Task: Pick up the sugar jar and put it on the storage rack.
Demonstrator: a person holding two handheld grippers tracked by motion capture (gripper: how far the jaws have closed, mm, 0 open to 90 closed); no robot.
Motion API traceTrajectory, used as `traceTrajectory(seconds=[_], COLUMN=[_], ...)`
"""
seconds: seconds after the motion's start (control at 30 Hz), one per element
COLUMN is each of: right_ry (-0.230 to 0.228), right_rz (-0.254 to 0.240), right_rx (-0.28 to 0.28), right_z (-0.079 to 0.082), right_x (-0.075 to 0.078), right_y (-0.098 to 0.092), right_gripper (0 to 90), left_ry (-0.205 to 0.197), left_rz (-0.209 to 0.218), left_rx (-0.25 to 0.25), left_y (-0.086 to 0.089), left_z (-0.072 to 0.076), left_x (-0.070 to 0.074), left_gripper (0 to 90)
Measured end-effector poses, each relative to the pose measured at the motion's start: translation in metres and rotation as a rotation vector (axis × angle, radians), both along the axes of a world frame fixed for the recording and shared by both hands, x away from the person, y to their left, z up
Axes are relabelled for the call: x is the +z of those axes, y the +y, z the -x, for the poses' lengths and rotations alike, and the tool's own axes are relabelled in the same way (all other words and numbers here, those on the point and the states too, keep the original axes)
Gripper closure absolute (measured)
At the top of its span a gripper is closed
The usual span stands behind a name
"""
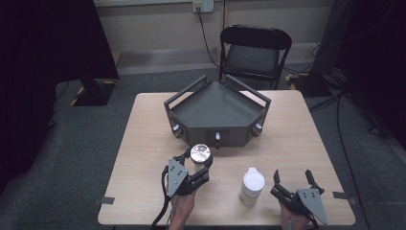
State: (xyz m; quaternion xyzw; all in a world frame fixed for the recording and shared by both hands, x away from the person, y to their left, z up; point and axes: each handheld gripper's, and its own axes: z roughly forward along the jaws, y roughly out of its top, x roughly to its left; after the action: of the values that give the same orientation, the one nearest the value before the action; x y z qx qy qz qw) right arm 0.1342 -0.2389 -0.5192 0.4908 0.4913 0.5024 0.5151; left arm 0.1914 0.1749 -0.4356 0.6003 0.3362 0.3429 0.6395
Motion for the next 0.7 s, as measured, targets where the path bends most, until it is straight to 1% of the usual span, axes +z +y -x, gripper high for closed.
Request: traceTrajectory(seconds=[0.2, 0.23, 0.3, 0.37, 0.4, 0.47, 0.53, 0.6, 0.7], right_ry=[0.0, 0.0, -0.001, -0.001, -0.001, -0.001, -0.001, 0.0, -0.001], right_rz=[0.0, 0.0, 0.0, 0.0, 0.0, 0.0, 0.0, 0.0, 0.0], right_rx=[0.0, 0.0, 0.0, 0.0, 0.0, 0.001, 0.001, 0.001, -0.001], right_z=[0.0, 0.0, 0.0, 0.0, 0.0, 0.0, 0.0, 0.0, 0.0], right_x=[0.0, 0.0, 0.0, 0.0, 0.0, 0.0, 0.0, 0.0, 0.0], right_y=[0.0, 0.0, 0.0, 0.0, 0.0, 0.0, 0.0, 0.0, 0.0], right_gripper=[0.7, 0.7, 0.7, 0.7, 0.7, 0.7, 0.7, 0.7, 0.7], left_ry=[-0.007, 0.001, 0.002, -0.012, -0.021, -0.029, -0.032, -0.034, -0.039], left_rz=[0.004, 0.027, 0.034, 0.029, 0.024, 0.025, 0.029, 0.034, 0.037], left_rx=[0.009, 0.009, 0.008, 0.023, 0.035, 0.039, 0.048, 0.078, 0.097], left_y=[-0.002, -0.001, 0.0, -0.003, -0.006, -0.008, -0.01, -0.017, -0.023], left_z=[-0.008, -0.012, -0.014, -0.016, -0.019, -0.022, -0.024, -0.028, -0.034], left_x=[0.007, 0.011, 0.013, 0.018, 0.024, 0.03, 0.032, 0.04, 0.046], left_gripper=[35.0, 35.0, 35.0, 35.0, 34.9, 34.9, 34.9, 35.0, 34.9])
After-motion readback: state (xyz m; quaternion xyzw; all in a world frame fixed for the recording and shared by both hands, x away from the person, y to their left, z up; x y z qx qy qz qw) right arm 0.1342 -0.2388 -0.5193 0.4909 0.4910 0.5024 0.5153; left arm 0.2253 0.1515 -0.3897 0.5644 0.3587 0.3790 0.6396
